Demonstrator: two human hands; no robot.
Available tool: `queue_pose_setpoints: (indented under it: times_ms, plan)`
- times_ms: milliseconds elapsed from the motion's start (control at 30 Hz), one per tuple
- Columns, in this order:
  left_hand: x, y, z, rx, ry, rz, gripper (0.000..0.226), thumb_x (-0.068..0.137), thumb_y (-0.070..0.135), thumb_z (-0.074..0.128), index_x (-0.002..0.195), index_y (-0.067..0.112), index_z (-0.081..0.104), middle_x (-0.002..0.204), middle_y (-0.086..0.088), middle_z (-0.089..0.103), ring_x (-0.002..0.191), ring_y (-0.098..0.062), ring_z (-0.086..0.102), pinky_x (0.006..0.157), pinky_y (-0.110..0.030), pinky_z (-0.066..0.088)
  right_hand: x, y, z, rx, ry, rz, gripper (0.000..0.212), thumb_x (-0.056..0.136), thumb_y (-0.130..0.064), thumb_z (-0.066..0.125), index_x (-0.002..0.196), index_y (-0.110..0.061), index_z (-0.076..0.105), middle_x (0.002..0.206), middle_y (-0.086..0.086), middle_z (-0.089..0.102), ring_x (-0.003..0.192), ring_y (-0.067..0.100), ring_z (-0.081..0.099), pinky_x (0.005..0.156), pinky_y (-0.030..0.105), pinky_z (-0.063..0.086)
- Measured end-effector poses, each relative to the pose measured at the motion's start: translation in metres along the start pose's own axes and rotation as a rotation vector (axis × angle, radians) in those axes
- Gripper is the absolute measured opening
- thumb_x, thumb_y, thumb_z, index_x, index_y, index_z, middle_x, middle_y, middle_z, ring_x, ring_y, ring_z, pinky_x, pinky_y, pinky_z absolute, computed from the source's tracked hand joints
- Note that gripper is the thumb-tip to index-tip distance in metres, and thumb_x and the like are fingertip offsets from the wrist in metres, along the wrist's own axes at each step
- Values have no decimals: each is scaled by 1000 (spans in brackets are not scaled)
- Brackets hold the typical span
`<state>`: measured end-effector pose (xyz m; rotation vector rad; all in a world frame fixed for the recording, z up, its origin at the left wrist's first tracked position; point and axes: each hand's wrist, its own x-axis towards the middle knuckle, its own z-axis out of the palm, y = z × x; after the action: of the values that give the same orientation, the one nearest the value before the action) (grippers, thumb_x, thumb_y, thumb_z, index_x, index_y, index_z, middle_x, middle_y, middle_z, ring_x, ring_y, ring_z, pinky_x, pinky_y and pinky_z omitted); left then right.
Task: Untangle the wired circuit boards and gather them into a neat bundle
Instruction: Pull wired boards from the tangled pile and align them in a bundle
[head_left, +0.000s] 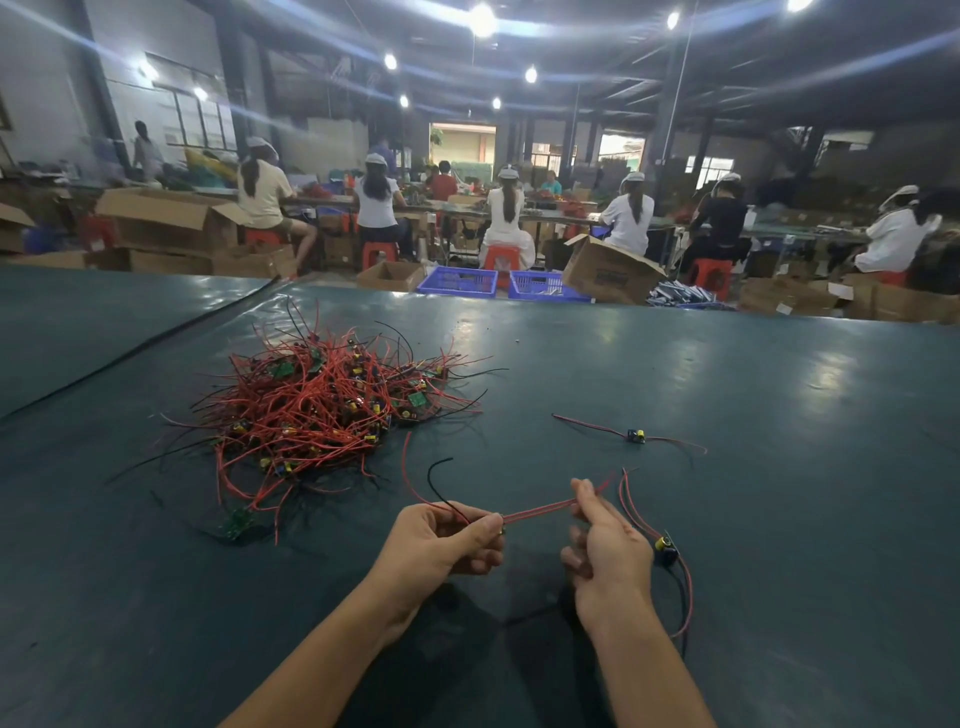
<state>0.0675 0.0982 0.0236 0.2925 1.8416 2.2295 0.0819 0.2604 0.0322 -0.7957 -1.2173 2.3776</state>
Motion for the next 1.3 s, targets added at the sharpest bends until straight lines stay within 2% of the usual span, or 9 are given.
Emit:
queue_pose_setpoints:
  times_ms: [233,400,500,600,733,833,967,1133,1300]
  plan:
    - [-3,-4,3,-42,16,3,35,57,40,82,78,12,78,79,-14,73,68,-19,70,59,-21,53,-3,-6,-1,85,0,-15,12,92,-20,66,84,-12,72,70,-5,50,44,5,34,32,16,25]
    - [-3,-6,3,-91,88,51,32,58,34,80,76,8,77,76,-16,72,64,-18,69,56,-20,53,-19,16,8,-137,-141,-9,15,83,-20,75,76,-10,68,55,-7,54,36,4,34,32,16,23]
    - [-3,-5,2,-26,64,71,30,60,34,80,78,10,78,78,-16,74,64,-16,68,58,-20,53,-31,32,15,-300,-256,-28,23,84,-24,74,68,-9,75,54,0,59,43,13,45,38,19,31]
    - [-3,-4,2,17,21,53,26,62,33,79,78,13,79,78,-15,74,64,-15,68,60,-21,54,-31,30,18,-266,-215,-39,26,85,-21,74,62,-10,74,53,4,59,45,15,49,43,22,39]
    - [-1,-1,1,4,-13,36,31,58,35,81,75,9,77,75,-16,72,62,-19,67,58,-22,53,-19,12,12,-124,-42,-26,20,84,-14,75,67,-10,67,49,-3,47,31,4,31,31,15,23]
    - [-1,3,-5,7,-32,35,30,60,33,81,77,9,77,76,-16,72,64,-19,67,58,-22,53,-8,-3,2,-20,2,-33,9,86,-11,72,79,-7,68,61,0,49,34,2,31,30,16,22]
    - [-1,3,-7,-7,-8,32,33,57,36,82,77,11,78,76,-15,72,64,-19,67,58,-22,53,-5,-11,-5,28,5,-49,7,86,-13,72,80,-10,71,63,-2,53,37,2,34,31,16,23]
    - [2,3,-6,-251,158,-17,30,61,24,79,81,4,74,75,-14,70,59,-14,65,55,-18,54,-12,-9,-2,22,-120,-91,6,84,-13,73,81,-8,73,56,-6,54,40,3,36,33,16,24]
    - [4,8,-10,-471,193,-107,16,77,19,70,89,8,68,70,-4,68,54,-8,64,51,-17,53,-22,-9,-1,-42,-411,-97,19,65,-21,78,77,-7,77,57,-2,54,45,5,39,37,16,27]
